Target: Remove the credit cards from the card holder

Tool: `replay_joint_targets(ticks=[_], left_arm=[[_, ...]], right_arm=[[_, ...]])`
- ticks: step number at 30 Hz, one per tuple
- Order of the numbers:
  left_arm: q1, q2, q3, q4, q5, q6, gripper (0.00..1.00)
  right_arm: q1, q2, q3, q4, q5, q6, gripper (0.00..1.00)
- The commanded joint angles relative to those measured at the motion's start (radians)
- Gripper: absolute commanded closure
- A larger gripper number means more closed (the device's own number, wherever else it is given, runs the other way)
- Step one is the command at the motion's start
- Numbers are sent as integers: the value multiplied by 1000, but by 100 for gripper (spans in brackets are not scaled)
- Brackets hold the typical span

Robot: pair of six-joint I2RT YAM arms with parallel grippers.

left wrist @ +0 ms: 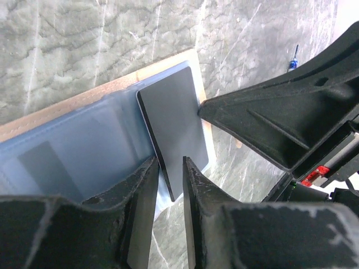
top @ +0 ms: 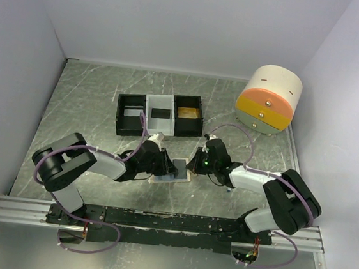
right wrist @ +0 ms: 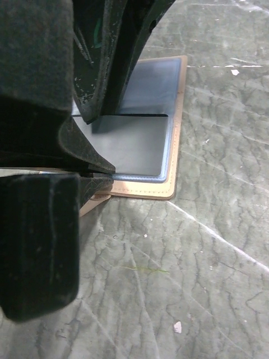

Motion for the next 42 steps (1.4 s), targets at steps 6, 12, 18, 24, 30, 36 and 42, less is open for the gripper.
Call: replay_joint_targets(ticks=[6, 12, 18, 24, 30, 36, 42], left_arm=[[-6, -11, 6, 95, -19, -22, 75], [-6, -15, -13, 110, 3, -15, 88], [-7, -85, -41, 23, -20, 11, 89], [-4, -106, -30, -44, -31, 47, 89], [-4, -93, -17, -72, -25, 45, 87], [-4, -91, -4, -89, -28, 53, 86], [-3, -85, 0, -78, -16, 48, 86]], right_arm=[[12, -8, -59, -130, -45, 10, 100], [11, 11, -51, -146, -13, 10, 100], [11, 18, -45, -156, 10, 11, 100], [12, 29, -43, -145, -2, 8, 100], [11, 18, -37, -154, -2, 0, 100], [11, -44, -12, -138, -76, -30, 96], [12, -77, 37, -143, -153, -57, 91]])
